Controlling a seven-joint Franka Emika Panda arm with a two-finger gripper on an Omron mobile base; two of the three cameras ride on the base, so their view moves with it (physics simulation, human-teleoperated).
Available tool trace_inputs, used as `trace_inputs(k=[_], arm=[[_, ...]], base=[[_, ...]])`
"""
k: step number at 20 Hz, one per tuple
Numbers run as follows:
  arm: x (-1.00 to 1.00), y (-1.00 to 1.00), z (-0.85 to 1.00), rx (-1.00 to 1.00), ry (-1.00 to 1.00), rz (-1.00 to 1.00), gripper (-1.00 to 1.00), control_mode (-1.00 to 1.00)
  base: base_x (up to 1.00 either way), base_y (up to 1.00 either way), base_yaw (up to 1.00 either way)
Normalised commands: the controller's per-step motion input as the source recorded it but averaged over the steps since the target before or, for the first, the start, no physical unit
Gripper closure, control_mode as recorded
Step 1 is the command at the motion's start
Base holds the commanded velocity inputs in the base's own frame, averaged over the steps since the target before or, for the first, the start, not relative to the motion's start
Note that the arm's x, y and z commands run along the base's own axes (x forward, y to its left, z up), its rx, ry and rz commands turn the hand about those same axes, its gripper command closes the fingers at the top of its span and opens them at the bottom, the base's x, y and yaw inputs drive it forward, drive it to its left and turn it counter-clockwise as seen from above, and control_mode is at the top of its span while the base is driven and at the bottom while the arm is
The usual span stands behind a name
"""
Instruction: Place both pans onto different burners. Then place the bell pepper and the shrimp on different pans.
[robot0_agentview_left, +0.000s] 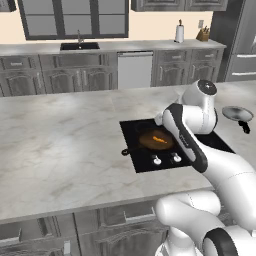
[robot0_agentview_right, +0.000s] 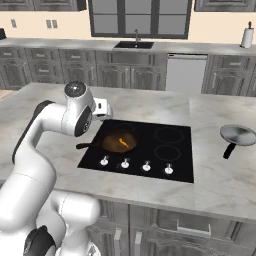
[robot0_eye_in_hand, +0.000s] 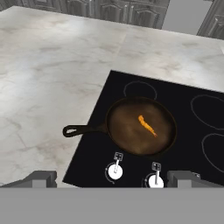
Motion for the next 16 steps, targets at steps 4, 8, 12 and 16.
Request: trace_inputs(k=[4, 8, 12, 16], arm=[[-0.07, 0.0, 0.0, 0.0, 0.0, 0.0, -1.0, -1.0], [0.0, 0.0, 0.0, 0.0, 0.0, 0.0, -1.0, 1.0], [0.0, 0.0, 0.0, 0.0, 0.0, 0.0, -1.0, 1.0], [0.0, 0.0, 0.0, 0.0, 0.0, 0.0, -1.0, 1.0]], base=[[0.0, 0.0, 0.0], [0.0, 0.0, 0.0], [-0.21, 0.0, 0.0], [-0.43, 0.0, 0.0]])
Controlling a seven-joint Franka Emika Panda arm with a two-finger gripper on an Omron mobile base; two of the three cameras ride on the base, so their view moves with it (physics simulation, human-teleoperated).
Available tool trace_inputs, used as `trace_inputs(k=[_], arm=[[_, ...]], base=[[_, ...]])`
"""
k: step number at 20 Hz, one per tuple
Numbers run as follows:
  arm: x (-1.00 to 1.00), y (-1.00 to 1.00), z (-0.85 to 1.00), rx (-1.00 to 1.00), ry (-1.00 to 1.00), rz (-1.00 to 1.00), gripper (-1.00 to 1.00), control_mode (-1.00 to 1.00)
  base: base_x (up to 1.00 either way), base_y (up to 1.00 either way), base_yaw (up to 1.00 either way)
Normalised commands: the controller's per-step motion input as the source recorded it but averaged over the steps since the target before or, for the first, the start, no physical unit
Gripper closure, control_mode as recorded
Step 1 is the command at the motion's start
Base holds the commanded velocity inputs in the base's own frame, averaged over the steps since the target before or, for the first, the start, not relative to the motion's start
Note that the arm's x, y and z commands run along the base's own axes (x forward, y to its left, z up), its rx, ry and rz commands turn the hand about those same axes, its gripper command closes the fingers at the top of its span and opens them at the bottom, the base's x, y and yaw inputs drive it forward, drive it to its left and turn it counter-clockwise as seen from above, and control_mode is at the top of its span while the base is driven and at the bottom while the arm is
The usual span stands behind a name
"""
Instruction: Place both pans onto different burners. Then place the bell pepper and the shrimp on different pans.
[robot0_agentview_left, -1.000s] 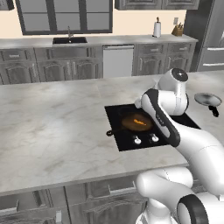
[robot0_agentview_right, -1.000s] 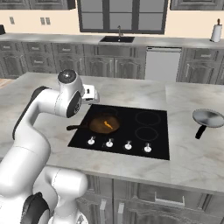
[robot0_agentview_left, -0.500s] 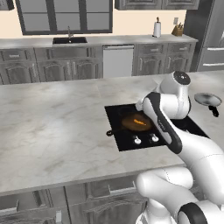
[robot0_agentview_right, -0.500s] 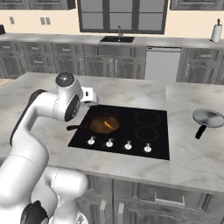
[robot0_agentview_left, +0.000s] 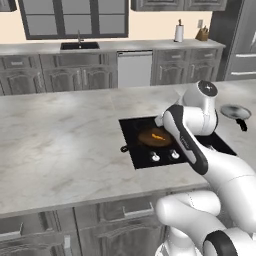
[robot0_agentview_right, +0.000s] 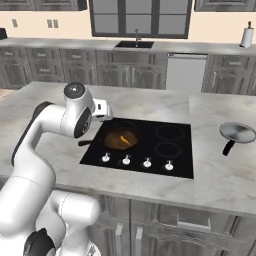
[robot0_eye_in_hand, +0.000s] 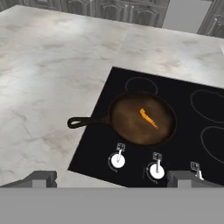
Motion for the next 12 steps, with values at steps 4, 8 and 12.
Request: trace_inputs(k=[4, 8, 12], arm=[[0.0, 0.0, 0.0, 0.0, 0.0, 0.0, -1.0, 1.0], [0.0, 0.0, 0.0, 0.0, 0.0, 0.0, -1.0, 1.0], [0.0, 0.0, 0.0, 0.0, 0.0, 0.0, -1.0, 1.0]], base=[[-0.22, 0.0, 0.0], [-0.01, -0.02, 0.0], [0.0, -0.22, 0.0]])
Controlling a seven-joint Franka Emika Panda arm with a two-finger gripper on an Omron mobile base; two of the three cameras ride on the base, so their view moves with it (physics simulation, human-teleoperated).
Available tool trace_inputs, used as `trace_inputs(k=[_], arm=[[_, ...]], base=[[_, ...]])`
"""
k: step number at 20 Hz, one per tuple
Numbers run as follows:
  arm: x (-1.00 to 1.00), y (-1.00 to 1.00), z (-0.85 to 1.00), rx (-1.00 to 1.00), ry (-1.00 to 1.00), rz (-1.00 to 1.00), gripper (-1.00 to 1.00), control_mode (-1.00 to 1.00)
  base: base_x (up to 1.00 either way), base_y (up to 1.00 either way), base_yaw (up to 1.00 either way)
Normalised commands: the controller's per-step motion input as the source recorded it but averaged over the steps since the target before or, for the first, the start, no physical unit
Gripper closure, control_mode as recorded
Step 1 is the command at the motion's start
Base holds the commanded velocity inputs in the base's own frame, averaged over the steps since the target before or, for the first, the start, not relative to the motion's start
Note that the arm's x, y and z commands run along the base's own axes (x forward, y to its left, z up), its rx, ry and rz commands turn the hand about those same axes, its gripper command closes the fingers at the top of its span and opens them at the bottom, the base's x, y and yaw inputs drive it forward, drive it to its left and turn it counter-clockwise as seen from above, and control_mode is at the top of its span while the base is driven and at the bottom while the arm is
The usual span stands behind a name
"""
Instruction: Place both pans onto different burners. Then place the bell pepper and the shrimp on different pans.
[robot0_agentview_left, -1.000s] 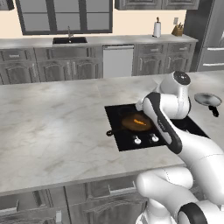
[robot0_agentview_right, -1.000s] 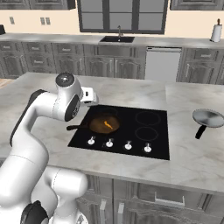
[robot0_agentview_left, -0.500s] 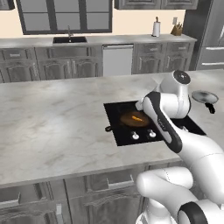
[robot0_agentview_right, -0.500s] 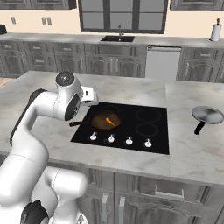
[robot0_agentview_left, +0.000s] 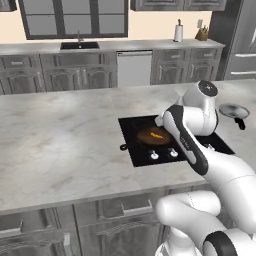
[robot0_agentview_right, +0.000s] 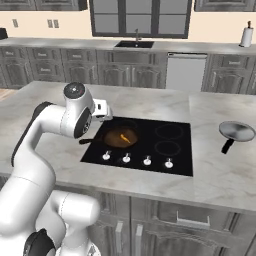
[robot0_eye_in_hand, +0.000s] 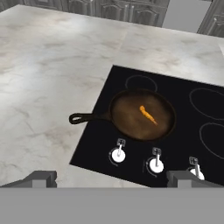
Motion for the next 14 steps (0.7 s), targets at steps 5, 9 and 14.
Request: trace_inputs(k=[5, 9, 14], arm=[[0.0, 0.0, 0.0, 0.0, 0.0, 0.0, -1.0, 1.0], [0.0, 0.0, 0.0, 0.0, 0.0, 0.0, -1.0, 1.0], [0.0, 0.0, 0.0, 0.0, 0.0, 0.0, -1.0, 1.0]], base=[[0.0, -0.39, 0.0], [0.0, -0.45, 0.0], [0.0, -0.43, 0.0]])
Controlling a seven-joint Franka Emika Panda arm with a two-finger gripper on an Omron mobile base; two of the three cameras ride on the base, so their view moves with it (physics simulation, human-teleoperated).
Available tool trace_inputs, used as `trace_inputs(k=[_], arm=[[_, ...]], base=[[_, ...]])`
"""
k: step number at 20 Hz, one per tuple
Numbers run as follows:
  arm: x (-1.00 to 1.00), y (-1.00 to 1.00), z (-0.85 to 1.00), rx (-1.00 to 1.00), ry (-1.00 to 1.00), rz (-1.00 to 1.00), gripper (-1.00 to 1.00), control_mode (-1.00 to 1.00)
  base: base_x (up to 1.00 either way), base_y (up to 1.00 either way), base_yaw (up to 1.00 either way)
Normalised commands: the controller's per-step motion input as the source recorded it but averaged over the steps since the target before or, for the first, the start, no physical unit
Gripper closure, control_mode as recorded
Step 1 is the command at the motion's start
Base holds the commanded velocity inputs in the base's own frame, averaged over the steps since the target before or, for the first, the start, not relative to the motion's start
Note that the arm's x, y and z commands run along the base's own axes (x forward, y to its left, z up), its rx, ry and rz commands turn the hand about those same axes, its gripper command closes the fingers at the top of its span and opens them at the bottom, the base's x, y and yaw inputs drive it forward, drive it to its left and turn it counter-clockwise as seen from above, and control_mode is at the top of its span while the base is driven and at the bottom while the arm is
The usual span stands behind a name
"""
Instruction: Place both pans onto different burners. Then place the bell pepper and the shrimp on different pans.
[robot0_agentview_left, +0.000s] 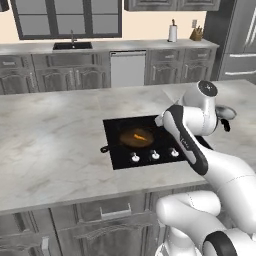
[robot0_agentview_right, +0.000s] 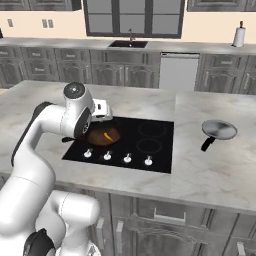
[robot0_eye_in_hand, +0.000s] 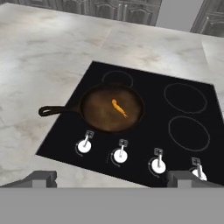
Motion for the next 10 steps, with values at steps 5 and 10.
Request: trace_inputs(k=[5, 10], arm=[[0.0, 0.0, 0.0, 0.0, 0.0, 0.0, -1.0, 1.0], [0.0, 0.0, 0.0, 0.0, 0.0, 0.0, -1.0, 1.0]], base=[[0.0, -0.44, 0.0], [0.0, -0.44, 0.0]])
